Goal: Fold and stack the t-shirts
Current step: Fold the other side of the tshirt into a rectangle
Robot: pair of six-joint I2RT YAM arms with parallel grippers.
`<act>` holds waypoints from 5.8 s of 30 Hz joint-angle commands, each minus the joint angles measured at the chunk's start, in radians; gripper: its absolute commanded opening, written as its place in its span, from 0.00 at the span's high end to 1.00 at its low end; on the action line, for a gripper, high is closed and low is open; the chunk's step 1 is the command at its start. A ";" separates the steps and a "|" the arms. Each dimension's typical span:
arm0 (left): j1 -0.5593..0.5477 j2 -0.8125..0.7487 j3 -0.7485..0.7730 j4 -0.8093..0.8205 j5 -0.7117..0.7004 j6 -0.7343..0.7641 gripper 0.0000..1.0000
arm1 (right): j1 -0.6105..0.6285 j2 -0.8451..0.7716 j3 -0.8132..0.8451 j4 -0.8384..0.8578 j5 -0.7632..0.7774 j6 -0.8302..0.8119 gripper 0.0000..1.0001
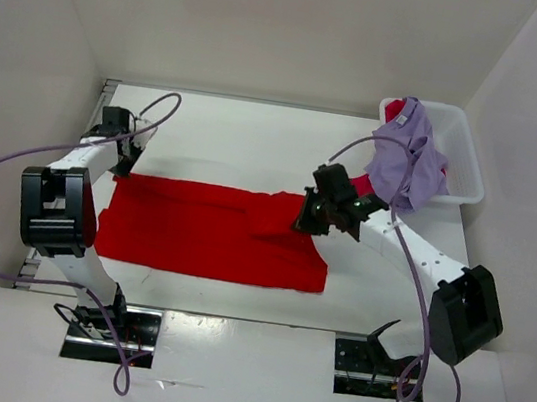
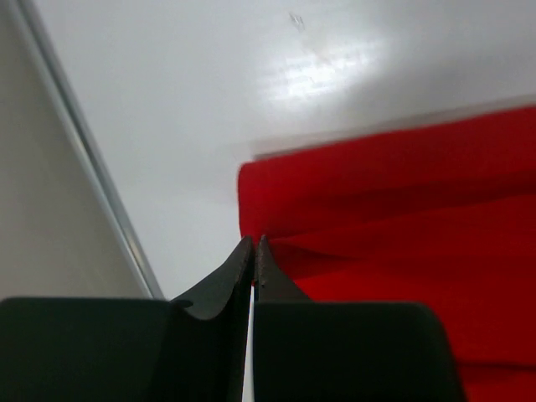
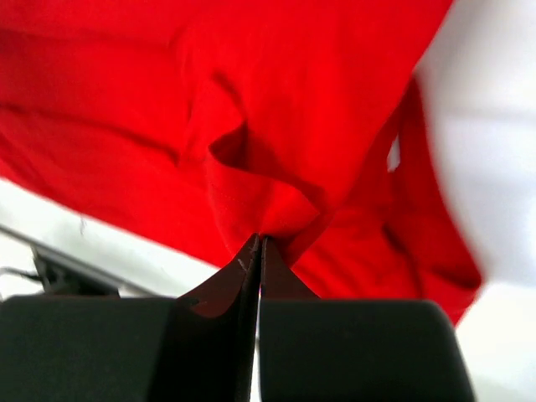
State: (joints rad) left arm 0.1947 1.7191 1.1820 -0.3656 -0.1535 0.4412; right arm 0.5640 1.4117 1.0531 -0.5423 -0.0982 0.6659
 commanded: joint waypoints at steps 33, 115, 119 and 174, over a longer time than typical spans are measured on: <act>0.006 -0.044 -0.084 0.001 -0.017 0.062 1.00 | 0.089 -0.163 -0.225 -0.022 -0.089 0.181 1.00; 0.015 -0.073 -0.202 0.019 -0.133 0.024 0.80 | 0.341 0.391 0.222 0.027 -0.097 -0.092 0.84; 0.015 -0.073 -0.202 0.028 -0.133 0.024 0.80 | 0.359 0.380 0.200 0.015 -0.146 -0.092 0.84; 0.052 -0.104 -0.081 -0.067 -0.163 0.041 0.20 | -0.171 0.162 0.032 0.077 0.265 0.035 0.63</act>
State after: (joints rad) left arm 0.2447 1.5684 1.0649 -0.4282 -0.3439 0.5232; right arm 0.3935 1.6722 1.1458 -0.4824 0.1303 0.6788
